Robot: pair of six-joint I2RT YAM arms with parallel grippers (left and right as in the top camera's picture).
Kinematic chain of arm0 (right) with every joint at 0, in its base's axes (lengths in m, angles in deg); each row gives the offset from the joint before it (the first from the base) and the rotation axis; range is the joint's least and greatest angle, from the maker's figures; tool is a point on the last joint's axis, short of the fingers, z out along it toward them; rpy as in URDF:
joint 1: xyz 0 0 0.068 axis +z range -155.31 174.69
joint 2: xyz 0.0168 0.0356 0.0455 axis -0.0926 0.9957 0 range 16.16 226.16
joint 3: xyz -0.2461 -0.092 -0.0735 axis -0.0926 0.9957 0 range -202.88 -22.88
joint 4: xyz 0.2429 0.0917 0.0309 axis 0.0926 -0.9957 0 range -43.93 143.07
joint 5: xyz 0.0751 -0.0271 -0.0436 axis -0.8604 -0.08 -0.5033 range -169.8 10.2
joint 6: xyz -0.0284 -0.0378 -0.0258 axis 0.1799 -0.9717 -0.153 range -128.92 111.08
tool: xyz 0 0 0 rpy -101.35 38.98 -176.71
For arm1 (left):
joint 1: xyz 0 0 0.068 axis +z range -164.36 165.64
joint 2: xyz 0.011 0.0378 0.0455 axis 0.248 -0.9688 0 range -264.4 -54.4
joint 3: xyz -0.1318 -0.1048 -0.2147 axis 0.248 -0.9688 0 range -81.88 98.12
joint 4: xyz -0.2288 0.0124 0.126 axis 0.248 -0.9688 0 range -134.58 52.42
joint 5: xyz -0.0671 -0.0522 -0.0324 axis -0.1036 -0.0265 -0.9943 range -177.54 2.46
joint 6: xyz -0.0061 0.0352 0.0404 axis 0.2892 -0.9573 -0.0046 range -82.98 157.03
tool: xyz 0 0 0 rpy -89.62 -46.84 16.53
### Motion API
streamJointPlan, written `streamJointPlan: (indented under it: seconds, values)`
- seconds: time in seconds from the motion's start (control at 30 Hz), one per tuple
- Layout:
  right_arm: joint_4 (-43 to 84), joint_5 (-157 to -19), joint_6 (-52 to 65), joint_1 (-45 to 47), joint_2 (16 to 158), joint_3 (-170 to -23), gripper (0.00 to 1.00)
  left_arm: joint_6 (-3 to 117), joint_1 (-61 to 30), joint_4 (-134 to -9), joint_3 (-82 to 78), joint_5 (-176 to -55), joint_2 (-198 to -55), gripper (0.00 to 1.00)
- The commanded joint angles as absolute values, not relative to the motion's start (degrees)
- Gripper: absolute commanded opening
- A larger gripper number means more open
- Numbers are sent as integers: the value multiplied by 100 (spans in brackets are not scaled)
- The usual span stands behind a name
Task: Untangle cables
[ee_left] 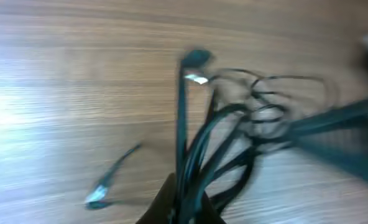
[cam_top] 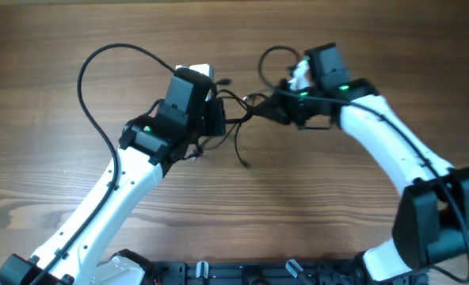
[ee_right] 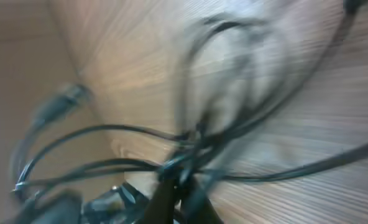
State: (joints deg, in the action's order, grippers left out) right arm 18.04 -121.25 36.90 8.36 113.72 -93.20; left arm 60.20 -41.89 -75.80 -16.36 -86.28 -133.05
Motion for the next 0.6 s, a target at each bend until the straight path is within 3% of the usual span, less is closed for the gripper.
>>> streamJointPlan:
  seconds: [0.0, 0.07, 0.1, 0.27, 0.33, 0.4, 0.57]
  values:
    - [1579, -12737, 2062, -290, 11040, -9253, 4, 5964, -3787, -7908, -1566, -7288, -13157, 4]
    - [2029, -14818, 1635, -825, 10937, -9253, 4, 6278, -3614, -7899, -1566, -7286, -13251, 4]
    - [2235, -15144, 1662, -939, 10937, -9253, 4, 6377, -3575, -7901, -1566, -7288, -13283, 4]
    - [2578, -15161, 1673, -1483, 10937, -9253, 7, 8101, -3164, -8223, -1566, -6729, -13397, 4]
    - [2278, -14798, 1664, -1330, 10937, -9250, 50, 8361, -3059, -7901, -1566, -7347, -13397, 4]
    - [1881, -14106, 1657, -919, 10937, -9250, 71, 7437, -3100, -7331, -1566, -8381, -13397, 4]
    - [1896, -12659, 2226, 497, 10939, -9250, 71, 5763, -3297, -6942, -1566, -9743, -13397, 4]
